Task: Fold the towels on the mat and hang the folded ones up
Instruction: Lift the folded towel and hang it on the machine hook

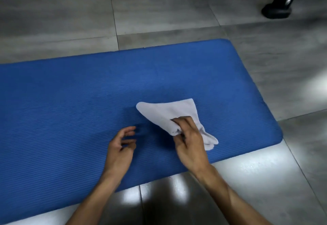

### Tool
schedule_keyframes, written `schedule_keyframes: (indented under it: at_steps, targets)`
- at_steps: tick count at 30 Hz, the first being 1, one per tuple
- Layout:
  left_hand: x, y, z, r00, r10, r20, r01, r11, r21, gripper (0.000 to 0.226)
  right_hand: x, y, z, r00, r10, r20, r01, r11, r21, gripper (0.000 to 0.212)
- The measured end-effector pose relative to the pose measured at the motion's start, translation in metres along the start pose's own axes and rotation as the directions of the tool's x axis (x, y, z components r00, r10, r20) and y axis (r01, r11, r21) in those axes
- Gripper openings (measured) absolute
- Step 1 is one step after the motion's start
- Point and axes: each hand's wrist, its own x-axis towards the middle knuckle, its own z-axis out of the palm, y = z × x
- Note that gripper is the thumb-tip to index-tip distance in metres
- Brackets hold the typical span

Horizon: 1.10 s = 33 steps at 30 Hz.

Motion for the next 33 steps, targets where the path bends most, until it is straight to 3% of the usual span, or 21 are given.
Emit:
schedule_keyframes:
  at_steps: [5,11,16,20,24,26,30,33]
  targets:
    - [0.009,0.073,-0.025,0.999,0.050,-0.007,-0.050,0.998,0.041,0.048,0.039,-0.076,-0.074,1.000,0.026,-0.005,-0.025,0.997,0.067,0.028]
    - [-0.053,0.233,-0.079,0.989,0.104,0.103,-0.121,0.976,0.179,0.056,0.068,-0.232,-0.179,0.990,0.128,0.052,-0.133,0.986,0.101,0.032]
    - [-0.127,0.395,-0.135,0.976,0.161,0.147,-0.194,0.950,0.247,0.052,0.088,-0.388,-0.274,0.991,0.070,0.116,-0.079,0.994,0.077,0.030]
    - [-0.183,0.524,-0.183,0.962,0.185,0.198,-0.243,0.915,0.324,0.056,0.107,-0.497,-0.358,0.987,-0.048,0.154,0.059,0.996,-0.068,0.038]
    - [-0.221,0.636,-0.218,0.941,0.250,0.230,-0.321,0.874,0.365,0.057,0.125,-0.597,-0.435,0.986,-0.041,0.159,0.046,0.999,-0.029,0.043]
    - [-0.236,0.684,-0.234,0.932,0.289,0.221,-0.353,0.864,0.360,0.057,0.132,-0.641,-0.466,0.989,-0.060,0.137,0.064,0.998,-0.026,0.045]
    - [-0.270,0.757,-0.265,0.896,0.370,0.246,-0.438,0.832,0.342,0.062,0.137,-0.706,-0.515,0.991,-0.130,0.028,0.133,0.962,-0.238,0.035]
    - [-0.290,0.788,-0.284,0.874,0.403,0.273,-0.477,0.820,0.317,0.059,0.133,-0.740,-0.546,0.990,-0.139,0.013,0.139,0.964,-0.227,0.035]
